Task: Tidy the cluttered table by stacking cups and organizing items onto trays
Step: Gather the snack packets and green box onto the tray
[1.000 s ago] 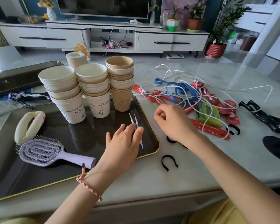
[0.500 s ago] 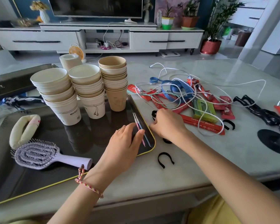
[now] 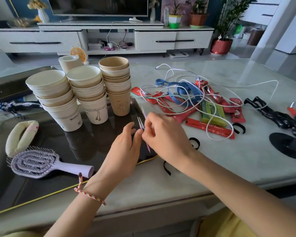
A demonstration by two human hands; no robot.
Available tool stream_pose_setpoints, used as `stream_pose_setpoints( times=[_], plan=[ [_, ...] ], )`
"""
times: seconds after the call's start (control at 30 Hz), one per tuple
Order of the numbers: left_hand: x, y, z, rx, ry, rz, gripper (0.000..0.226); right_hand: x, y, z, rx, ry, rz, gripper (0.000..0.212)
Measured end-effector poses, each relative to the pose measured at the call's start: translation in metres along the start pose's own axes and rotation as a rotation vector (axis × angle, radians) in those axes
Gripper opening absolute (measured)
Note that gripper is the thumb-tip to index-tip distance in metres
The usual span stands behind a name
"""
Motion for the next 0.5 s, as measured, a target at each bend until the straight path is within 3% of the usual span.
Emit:
stream_pose_setpoints(
  times=[0.1, 0.23, 0.33, 0.4, 0.5],
  plan=[
    [0.004, 0.000, 0.000, 0.013, 0.041, -0.037, 0.048, 0.014, -0.004, -0.003, 0.080, 0.130, -0.004, 0.008],
    [0.007, 0.002, 0.000, 0.007, 0.072, -0.047, 0.041, -0.012, 0.012, -0.004, 0.017, -0.088, -0.004, 0.017],
    [0.004, 0.004, -0.001, -0.020, 0.048, -0.009, 0.036, 0.001, 0.027, -0.003, -0.005, 0.024, 0.040, 0.018],
    [0.002, 0.005, -0.001, -0.033, 0.025, 0.034, 0.038, 0.017, 0.055, 0.002, -0.085, 0.088, 0.005, 0.012],
    [0.000, 0.010, -0.003, -0.069, 0.019, 0.052, 0.038, 0.029, 0.117, 0.002, -0.303, -0.024, -0.095, 0.011]
  ],
)
Point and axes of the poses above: each hand's wrist, its own z-axis towards the middle knuckle, its own x-axis out of the back of the hand, y = z × x, the point moved 7 cm from there along z, towards the middle knuckle, and after that the axes turned 9 degrees about -y, right-handed, at the moved point
